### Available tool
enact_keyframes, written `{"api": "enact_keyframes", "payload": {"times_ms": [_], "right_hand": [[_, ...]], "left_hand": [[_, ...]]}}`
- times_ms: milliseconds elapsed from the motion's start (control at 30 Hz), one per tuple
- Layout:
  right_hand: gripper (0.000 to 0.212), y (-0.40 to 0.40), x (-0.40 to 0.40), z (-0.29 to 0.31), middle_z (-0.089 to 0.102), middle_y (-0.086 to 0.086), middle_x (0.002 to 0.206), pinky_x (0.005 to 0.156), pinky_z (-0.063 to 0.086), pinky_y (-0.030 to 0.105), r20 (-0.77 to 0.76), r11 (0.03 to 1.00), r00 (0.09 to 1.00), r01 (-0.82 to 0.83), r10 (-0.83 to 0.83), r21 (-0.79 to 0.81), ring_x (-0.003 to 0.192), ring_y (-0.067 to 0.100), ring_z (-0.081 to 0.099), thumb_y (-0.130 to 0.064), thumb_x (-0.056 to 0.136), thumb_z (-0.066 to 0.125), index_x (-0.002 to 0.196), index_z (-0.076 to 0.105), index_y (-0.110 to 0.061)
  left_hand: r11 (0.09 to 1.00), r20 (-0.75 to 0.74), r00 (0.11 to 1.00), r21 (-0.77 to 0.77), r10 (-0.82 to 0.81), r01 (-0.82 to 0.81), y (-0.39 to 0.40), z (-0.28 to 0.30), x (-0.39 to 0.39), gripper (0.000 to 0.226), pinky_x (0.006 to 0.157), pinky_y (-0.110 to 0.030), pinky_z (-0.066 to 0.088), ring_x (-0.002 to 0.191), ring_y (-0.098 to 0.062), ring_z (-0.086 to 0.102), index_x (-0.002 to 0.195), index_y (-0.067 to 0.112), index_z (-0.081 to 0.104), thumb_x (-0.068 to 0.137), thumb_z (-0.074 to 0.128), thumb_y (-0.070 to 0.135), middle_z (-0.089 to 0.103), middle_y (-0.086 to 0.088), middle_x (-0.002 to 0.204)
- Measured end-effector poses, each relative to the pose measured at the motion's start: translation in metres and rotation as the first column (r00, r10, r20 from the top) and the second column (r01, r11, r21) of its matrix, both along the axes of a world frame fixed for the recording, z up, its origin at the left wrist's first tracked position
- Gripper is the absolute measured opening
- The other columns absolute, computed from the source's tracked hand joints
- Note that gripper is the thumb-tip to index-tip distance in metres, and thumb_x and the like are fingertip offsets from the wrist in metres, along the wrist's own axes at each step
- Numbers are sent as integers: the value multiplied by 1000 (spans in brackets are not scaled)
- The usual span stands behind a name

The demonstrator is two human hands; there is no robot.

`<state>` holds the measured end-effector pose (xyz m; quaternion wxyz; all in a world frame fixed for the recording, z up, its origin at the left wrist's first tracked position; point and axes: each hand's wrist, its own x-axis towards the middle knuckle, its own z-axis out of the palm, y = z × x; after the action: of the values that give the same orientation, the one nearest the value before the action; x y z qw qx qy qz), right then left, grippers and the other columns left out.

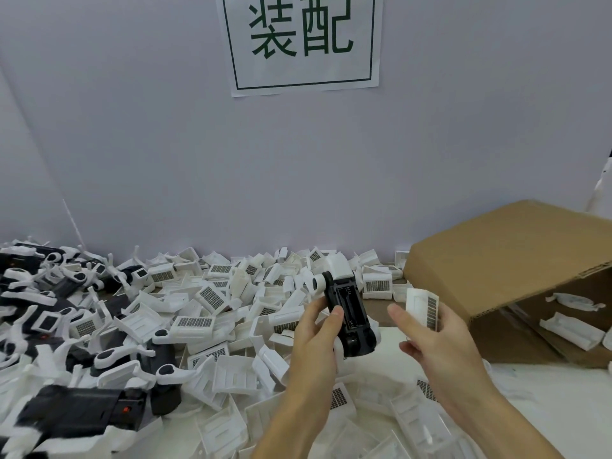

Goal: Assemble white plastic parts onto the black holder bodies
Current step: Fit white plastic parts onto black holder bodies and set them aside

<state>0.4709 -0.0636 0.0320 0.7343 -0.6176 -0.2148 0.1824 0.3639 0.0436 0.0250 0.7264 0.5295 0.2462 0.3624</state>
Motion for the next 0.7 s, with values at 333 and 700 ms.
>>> {"api": "enact_keyframes", "payload": {"times_ms": [333, 700], "right_hand": [[30, 2, -13, 3, 60, -23, 63, 68, 53, 26, 240, 999, 970, -24, 34, -46, 60, -5, 55, -53, 85, 57, 97, 64, -27], [19, 1, -18, 0, 72, -12, 94, 65, 47, 4, 282, 1000, 959, -28, 24, 9, 85, -8, 65, -22, 93, 67, 111, 60, -24]], "left_hand": [[999, -19, 999, 33, -36, 37, -4, 2, -3, 23, 103, -39, 48, 96, 5, 69, 108, 49, 66, 99, 61, 29, 74, 26, 99], [973, -25, 990, 182, -141, 143, -9, 5, -7, 26, 63, -14, 55, 86, -8, 75, 116, 37, 61, 101, 59, 16, 78, 9, 96]]}}
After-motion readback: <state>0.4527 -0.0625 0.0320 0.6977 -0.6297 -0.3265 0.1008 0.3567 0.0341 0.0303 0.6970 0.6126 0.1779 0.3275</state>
